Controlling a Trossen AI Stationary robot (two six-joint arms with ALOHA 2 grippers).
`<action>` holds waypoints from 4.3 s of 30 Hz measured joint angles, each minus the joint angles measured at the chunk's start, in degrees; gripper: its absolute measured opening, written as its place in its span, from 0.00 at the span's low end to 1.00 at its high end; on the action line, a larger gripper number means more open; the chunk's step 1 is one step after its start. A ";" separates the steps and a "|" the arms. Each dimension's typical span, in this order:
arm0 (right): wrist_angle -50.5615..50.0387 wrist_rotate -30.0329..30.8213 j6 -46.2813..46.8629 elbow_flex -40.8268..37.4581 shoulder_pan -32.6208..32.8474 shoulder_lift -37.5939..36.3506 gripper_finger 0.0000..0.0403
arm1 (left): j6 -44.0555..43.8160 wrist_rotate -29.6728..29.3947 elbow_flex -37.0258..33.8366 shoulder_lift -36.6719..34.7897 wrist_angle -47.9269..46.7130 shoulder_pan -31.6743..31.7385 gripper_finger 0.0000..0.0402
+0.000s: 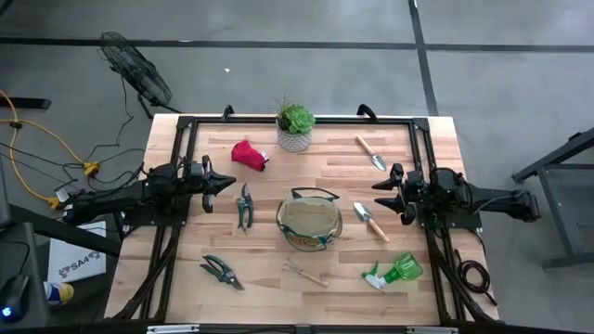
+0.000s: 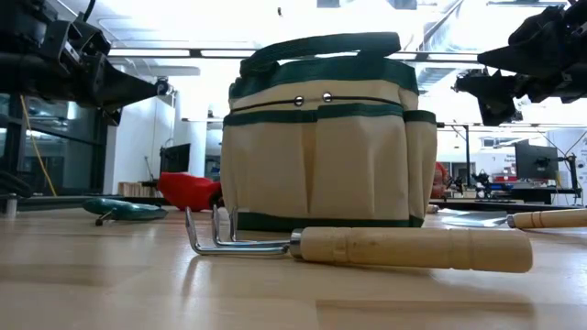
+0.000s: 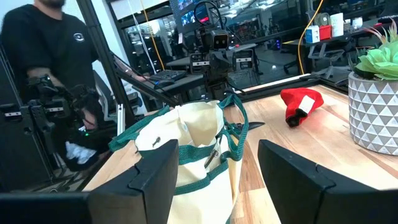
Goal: Pick & Place Garden tools in Gardening bag
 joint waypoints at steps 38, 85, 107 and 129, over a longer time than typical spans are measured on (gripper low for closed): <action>0.00 0.00 0.01 0.01 0.01 0.00 0.53 | 0.00 0.01 0.00 -0.01 0.00 0.00 0.00; 2.27 -0.85 9.97 0.01 0.07 0.00 0.53 | 0.01 -0.02 0.00 0.00 0.00 0.02 0.00; 0.89 4.36 48.10 1.96 0.07 1.46 0.53 | 0.00 0.00 0.00 0.00 -0.01 0.00 0.00; -41.93 4.77 67.05 40.44 8.64 40.46 0.53 | 0.00 0.01 0.00 0.00 0.00 0.01 0.00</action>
